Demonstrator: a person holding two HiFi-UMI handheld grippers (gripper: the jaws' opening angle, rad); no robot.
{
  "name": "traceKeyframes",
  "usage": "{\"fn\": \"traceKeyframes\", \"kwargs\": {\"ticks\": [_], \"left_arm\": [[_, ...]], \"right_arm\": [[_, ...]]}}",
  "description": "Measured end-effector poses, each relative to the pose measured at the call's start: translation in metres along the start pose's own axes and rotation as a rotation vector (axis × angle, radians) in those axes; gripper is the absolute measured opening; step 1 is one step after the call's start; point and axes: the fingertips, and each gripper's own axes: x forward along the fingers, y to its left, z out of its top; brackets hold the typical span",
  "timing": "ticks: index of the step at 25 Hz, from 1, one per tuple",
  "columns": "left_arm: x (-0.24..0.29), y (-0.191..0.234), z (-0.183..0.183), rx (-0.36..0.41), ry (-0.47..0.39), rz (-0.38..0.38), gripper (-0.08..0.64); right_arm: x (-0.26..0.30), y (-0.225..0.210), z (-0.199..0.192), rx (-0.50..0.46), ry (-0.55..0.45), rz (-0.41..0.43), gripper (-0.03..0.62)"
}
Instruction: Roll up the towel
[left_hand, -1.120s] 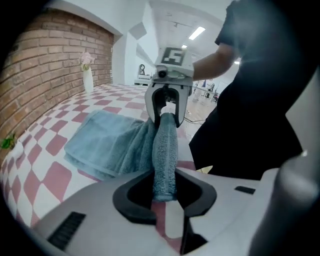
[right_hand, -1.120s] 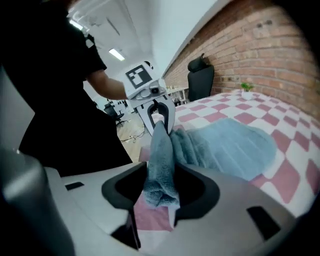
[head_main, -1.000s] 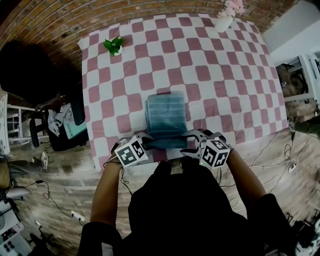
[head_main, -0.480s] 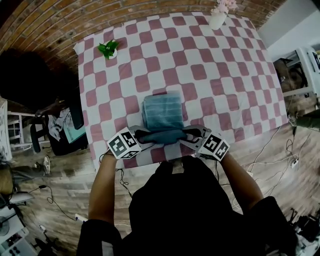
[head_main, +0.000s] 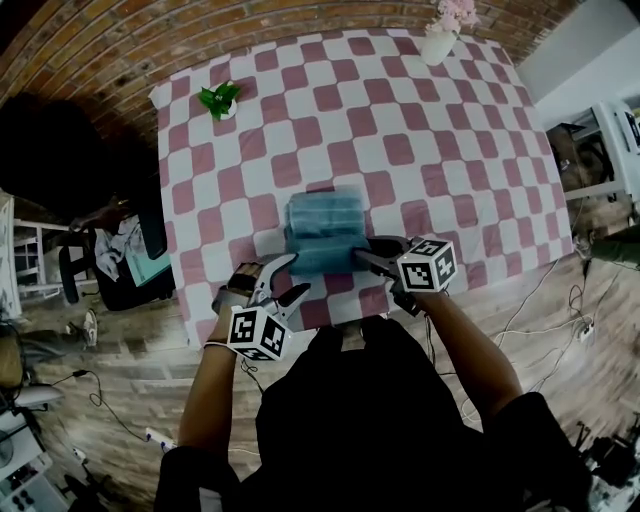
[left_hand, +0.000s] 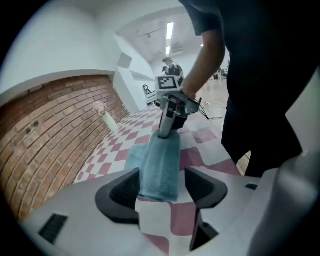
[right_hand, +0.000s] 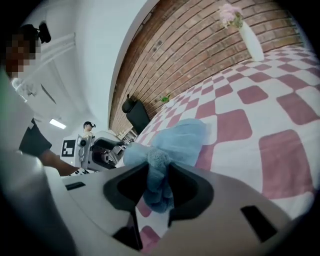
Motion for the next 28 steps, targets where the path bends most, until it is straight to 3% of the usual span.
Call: {"fn": "traceKeyframes", "kwargs": {"ticks": [6, 9, 11, 13, 17, 20, 22, 24, 26, 28], "left_arm": [[0.033, -0.001, -0.019, 0.135, 0.099, -0.028, 0.284], [0.043, 0.002, -0.026, 0.143, 0.11, -0.089, 0.267], [0.045, 0.003, -0.026, 0.142, 0.105, -0.133, 0.261], [0.046, 0.002, -0.026, 0.134, 0.099, -0.187, 0.25], [0.048, 0.002, -0.027, 0.105, 0.096, -0.286, 0.244], [0.05, 0.001, -0.028, 0.1, 0.101, -0.341, 0.244], [0.051, 0.002, -0.028, 0.095, 0.099, -0.364, 0.245], [0.051, 0.004, -0.028, 0.085, 0.094, -0.368, 0.247], [0.05, 0.006, -0.028, 0.064, 0.085, -0.356, 0.259], [0.048, 0.004, -0.029, 0.023, 0.067, -0.359, 0.276]], "right_arm": [[0.005, -0.011, 0.01, 0.001, 0.002, -0.042, 0.157], [0.0, -0.012, 0.021, -0.102, -0.028, -0.091, 0.224], [-0.009, 0.003, 0.032, -0.295, -0.094, -0.079, 0.228], [-0.018, 0.03, 0.03, -0.594, -0.107, -0.026, 0.237], [-0.009, 0.042, -0.021, -1.21, 0.177, -0.036, 0.354], [0.005, 0.024, -0.037, -1.46, 0.285, -0.102, 0.354], [0.012, 0.011, -0.035, -1.51, 0.327, -0.127, 0.348], [0.015, 0.004, -0.031, -1.482, 0.348, -0.122, 0.311], [0.016, 0.003, -0.029, -1.38, 0.353, -0.092, 0.269], [0.015, 0.002, -0.026, -1.218, 0.344, -0.059, 0.217]]}}
